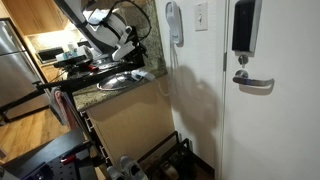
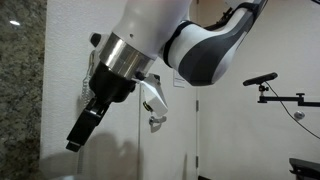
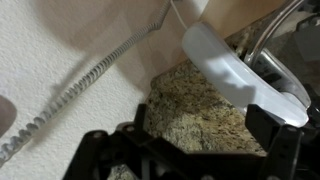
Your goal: Untangle and straighten the telephone cable.
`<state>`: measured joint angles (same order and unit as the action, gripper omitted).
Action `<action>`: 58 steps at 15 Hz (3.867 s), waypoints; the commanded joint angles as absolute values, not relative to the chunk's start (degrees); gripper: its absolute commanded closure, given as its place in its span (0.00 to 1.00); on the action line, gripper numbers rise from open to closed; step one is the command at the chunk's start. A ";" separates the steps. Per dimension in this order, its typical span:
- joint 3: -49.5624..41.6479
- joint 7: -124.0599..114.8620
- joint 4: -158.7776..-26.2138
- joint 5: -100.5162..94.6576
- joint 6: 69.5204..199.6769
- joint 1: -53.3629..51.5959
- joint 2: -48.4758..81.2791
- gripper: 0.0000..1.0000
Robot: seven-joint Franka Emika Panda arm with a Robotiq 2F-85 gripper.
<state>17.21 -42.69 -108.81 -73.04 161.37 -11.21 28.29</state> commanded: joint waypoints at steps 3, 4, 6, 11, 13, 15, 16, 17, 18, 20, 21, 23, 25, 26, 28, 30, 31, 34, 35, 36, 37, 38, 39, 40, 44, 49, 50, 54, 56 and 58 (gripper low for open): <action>17.21 -42.69 -108.81 -73.04 161.37 -11.21 28.29 0.00; 17.21 -42.69 -108.81 -73.04 161.37 -11.21 28.29 0.00; 17.21 -42.69 -108.81 -73.04 161.37 -11.21 28.29 0.00; 17.85 -41.04 -108.70 -72.27 161.58 -11.09 28.82 0.00; 18.55 -39.78 -108.56 -72.36 163.55 -10.63 29.44 0.00; 19.38 -37.17 -108.46 -72.38 165.62 -10.18 30.13 0.00; 20.11 -34.62 -108.52 -71.89 166.81 -9.72 30.67 0.00; 20.57 -32.86 -108.43 -71.61 167.93 -9.41 31.16 0.00; 21.14 -30.68 -108.37 -71.10 169.10 -8.95 31.77 0.00; 22.59 -25.91 -108.51 -69.71 171.01 -7.79 33.10 0.00; 23.54 -22.87 -108.74 -68.55 171.08 -7.08 33.69 0.00; 25.30 -18.18 -108.49 -66.18 170.60 -5.68 35.10 0.00; 26.91 -14.15 -107.99 -64.04 169.50 -4.54 36.32 0.00; 27.04 -13.21 -107.37 -63.59 168.98 -4.50 36.68 0.00; 25.82 -15.61 -108.31 -64.68 169.55 -5.46 36.18 0.00; 26.00 -15.01 -107.88 -64.59 169.55 -5.24 36.57 0.00; 26.06 -15.00 -107.80 -64.59 169.55 -5.21 36.63 0.00; 26.56 -14.48 -107.58 -64.43 170.70 -4.70 37.05 0.00; 26.42 -14.79 -107.35 -64.50 170.80 -4.79 37.06 0.00; 26.24 -14.98 -107.08 -64.61 170.80 -4.84 36.97 0.00; 26.21 -15.13 -106.89 -64.65 171.35 -4.67 36.87 0.00; 26.00 -15.49 -106.60 -64.83 171.73 -4.65 36.55 0.00; 25.97 -15.52 -106.32 -64.83 172.14 -4.51 36.40 0.00; 26.22 -14.86 -106.13 -64.64 172.26 -4.10 36.17 0.00; 27.44 -13.14 -104.79 -63.35 172.06 -2.28 36.39 0.00; 23.59 -2.06 -104.45 -48.31 175.78 -5.09 37.03 0.00; 23.26 0.89 -104.20 -44.94 175.74 -5.46 37.14 0.00; 29.78 2.59 -101.92 -46.29 173.85 -0.52 40.50 0.00; 31.07 3.29 -101.05 -46.15 172.93 0.39 41.75 0.00; 32.49 3.81 -100.15 -45.57 172.38 1.39 43.28 0.00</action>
